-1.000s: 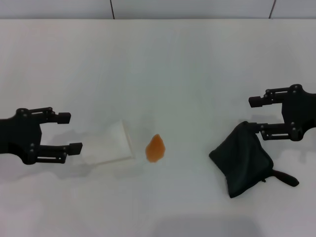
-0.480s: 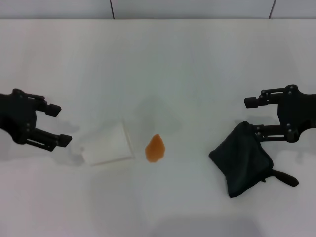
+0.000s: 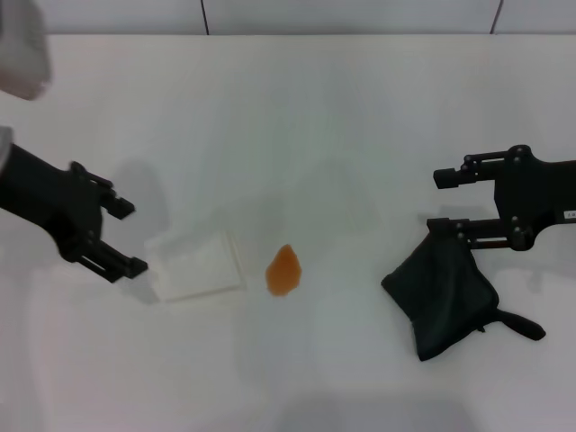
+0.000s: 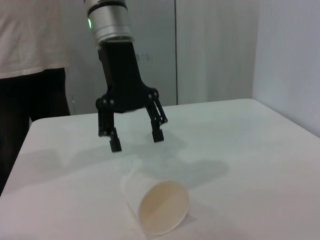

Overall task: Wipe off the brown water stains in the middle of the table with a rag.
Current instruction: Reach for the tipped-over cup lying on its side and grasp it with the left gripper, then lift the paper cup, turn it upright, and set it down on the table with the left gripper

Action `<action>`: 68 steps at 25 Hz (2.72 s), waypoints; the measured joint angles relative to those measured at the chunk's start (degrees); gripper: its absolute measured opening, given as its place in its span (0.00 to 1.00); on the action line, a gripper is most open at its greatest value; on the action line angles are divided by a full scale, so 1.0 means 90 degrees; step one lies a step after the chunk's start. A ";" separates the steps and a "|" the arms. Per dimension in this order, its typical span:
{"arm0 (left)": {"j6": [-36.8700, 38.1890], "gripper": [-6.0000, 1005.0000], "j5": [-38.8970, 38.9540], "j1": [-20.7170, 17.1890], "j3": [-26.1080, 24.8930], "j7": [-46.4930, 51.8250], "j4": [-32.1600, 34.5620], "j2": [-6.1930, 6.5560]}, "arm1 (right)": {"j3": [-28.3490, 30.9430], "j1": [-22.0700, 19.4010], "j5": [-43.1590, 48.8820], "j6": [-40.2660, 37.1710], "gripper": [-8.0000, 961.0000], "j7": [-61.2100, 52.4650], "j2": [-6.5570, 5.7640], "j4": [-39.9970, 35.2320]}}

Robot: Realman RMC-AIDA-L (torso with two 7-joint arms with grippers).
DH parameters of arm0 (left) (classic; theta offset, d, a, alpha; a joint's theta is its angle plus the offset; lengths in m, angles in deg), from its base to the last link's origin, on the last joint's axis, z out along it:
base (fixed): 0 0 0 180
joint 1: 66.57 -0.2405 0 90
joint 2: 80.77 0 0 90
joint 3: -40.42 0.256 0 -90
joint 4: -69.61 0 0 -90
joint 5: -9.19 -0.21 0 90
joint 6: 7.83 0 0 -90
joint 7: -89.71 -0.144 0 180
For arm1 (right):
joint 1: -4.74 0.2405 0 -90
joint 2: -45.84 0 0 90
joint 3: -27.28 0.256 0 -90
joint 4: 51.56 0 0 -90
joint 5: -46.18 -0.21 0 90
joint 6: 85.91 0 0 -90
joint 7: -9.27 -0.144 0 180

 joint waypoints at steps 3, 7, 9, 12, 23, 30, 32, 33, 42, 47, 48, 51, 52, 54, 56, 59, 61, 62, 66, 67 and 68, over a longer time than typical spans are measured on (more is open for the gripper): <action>0.0052 0.87 -0.0175 0.0273 0.0217 0.0062 -0.0137 -0.0106 | -0.0012 0.0010 0.0013 -0.0002 0.63 -0.0020 0.0005 -0.0002; 0.0050 0.86 -0.0518 0.0578 0.0281 0.0085 -0.0417 -0.0227 | -0.0016 0.0010 0.0014 -0.0013 0.63 -0.0021 0.0007 -0.0005; 0.0009 0.86 -0.0818 0.0693 0.0276 0.0087 -0.0497 -0.0329 | -0.0016 0.0009 0.0014 -0.0023 0.63 -0.0022 0.0009 -0.0002; -0.0038 0.86 -0.1167 0.0828 0.0273 0.0101 -0.0539 -0.0458 | -0.0015 0.0005 0.0011 -0.0036 0.63 -0.0020 0.0015 0.0011; -0.0367 0.86 -0.1222 0.0909 0.0555 0.0230 -0.0883 -0.0509 | -0.0215 -0.0010 -0.0024 -0.0020 0.63 -0.0018 0.0016 0.0006; -0.0753 0.86 -0.1227 0.0883 0.0645 0.0266 -0.1252 -0.0508 | -0.0318 -0.0004 -0.0036 -0.0005 0.63 -0.0018 0.0023 0.0017; -0.0861 0.86 -0.1218 0.0869 0.0656 0.0251 -0.1323 -0.0507 | -0.0333 -0.0003 -0.0041 -0.0002 0.63 -0.0017 0.0028 0.0017; -0.0906 0.86 -0.1209 0.0861 0.0676 0.0242 -0.1352 -0.0509 | -0.0335 -0.0002 -0.0043 -0.0002 0.63 -0.0017 0.0031 0.0017; -0.1402 0.86 -0.1041 0.0837 0.1234 0.0246 -0.1644 -0.0525 | -0.0336 -0.0002 -0.0045 0.0054 0.63 0.0009 0.0036 0.0028; -0.1602 0.86 -0.1032 0.0842 0.1373 0.0254 -0.1667 -0.0524 | -0.0336 -0.0002 -0.0044 0.0112 0.62 0.0019 0.0036 0.0048; -0.1631 0.86 -0.1017 0.0840 0.1381 0.0238 -0.1667 -0.0525 | -0.0336 -0.0002 -0.0045 0.0136 0.62 0.0023 0.0036 0.0059; -0.1750 0.86 -0.0888 0.0829 0.1524 0.0184 -0.1688 -0.0525 | -0.0336 0.0015 -0.0045 0.0195 0.62 0.0029 0.0036 0.0091; -0.1761 0.86 -0.0869 0.0825 0.1553 0.0179 -0.1688 -0.0524 | -0.0336 0.0022 -0.0044 0.0211 0.62 0.0030 0.0036 0.0096; -0.1798 0.83 -0.0807 0.0806 0.1673 0.0143 -0.1688 -0.0520 | -0.0336 0.0033 -0.0041 0.0283 0.62 0.0031 0.0036 0.0110; -0.1827 0.78 -0.0769 0.0789 0.1757 0.0111 -0.1688 -0.0515 | -0.0336 0.0046 -0.0039 0.0337 0.62 0.0031 0.0036 0.0121; -0.1861 0.72 -0.0758 0.0761 0.1778 0.0108 -0.1679 -0.0509 | -0.0336 0.0058 -0.0038 0.0356 0.62 0.0032 0.0035 0.0124; -0.1891 0.71 -0.0783 0.0696 0.1747 0.0106 -0.1583 -0.0505 | -0.0336 0.0064 -0.0037 0.0361 0.62 0.0032 0.0031 0.0124; -0.1927 0.70 -0.0748 0.0556 0.1642 0.0090 -0.1348 -0.0504 | -0.0336 0.0066 -0.0036 0.0363 0.62 0.0031 0.0029 0.0124; -0.1980 0.70 -0.0287 0.0101 0.1294 -0.0133 -0.0776 -0.0488 | -0.0335 0.0116 -0.0034 0.0375 0.62 0.0025 0.0027 0.0124; -0.2002 0.69 -0.0075 -0.0046 0.1177 -0.0246 -0.0640 -0.0484 | -0.0336 0.0126 -0.0033 0.0379 0.62 0.0024 0.0027 0.0124; -0.2054 0.69 0.0311 -0.0217 0.1017 -0.0435 -0.0535 -0.0482 | -0.0336 0.0138 -0.0034 0.0382 0.62 0.0021 0.0026 0.0124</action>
